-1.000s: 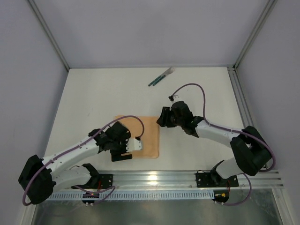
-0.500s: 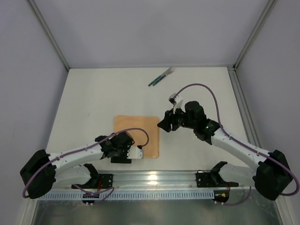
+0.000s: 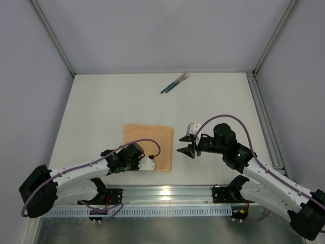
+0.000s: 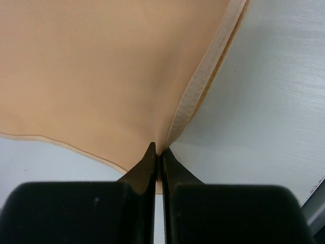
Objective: Fold the napkin into a case and place the utensils inside
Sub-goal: Pick up the lower triangle-folded napkin from the center of the board.
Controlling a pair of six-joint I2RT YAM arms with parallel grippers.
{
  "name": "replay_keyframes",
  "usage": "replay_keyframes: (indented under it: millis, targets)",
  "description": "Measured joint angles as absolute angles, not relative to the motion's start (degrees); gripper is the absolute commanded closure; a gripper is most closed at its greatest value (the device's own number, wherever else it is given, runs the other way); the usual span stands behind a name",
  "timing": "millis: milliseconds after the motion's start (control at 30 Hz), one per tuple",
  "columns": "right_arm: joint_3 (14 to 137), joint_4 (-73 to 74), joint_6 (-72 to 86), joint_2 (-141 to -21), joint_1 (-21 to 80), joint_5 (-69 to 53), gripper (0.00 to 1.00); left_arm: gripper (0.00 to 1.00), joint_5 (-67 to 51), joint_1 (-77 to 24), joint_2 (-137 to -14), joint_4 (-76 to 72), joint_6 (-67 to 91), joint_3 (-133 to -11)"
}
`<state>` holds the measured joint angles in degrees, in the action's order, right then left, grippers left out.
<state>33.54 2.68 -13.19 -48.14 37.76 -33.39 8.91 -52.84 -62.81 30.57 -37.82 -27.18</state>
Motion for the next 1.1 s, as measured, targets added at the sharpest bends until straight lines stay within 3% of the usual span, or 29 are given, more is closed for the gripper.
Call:
replay_keyframes:
  millis: [100, 233, 500, 733, 1033, 1100]
  targets:
    - [29.52, 3.25, -20.53, -43.86, 42.28, -32.4, 0.43, 1.0, 8.91, -52.84, -59.09, 31.38, -37.58, -27.35]
    - [24.16, 3.4, -29.34, -41.01, 56.05, -26.28, 0.43, 1.0, 8.73, -52.84, -56.53, 32.69, -37.43, -28.62]
    - [19.86, -0.67, -34.48, -54.11, 73.84, -7.51, 0.41, 1.0, 7.46, -52.82, -58.43, 33.93, -36.38, -28.91]
    - [19.4, -10.76, -35.64, -69.32, 76.38, 3.14, 0.4, 1.0, 7.25, -52.82, -58.48, 34.26, -35.97, -28.97]
    - [20.91, -19.25, -35.55, -76.29, 76.4, 8.23, 0.42, 1.0, 6.83, -52.82, -58.46, 34.59, -35.16, -28.97]
    - [21.28, -19.55, -35.55, -76.95, 76.4, 8.36, 0.47, 1.0, 6.79, -52.82, -58.46, 34.61, -34.96, -28.97]
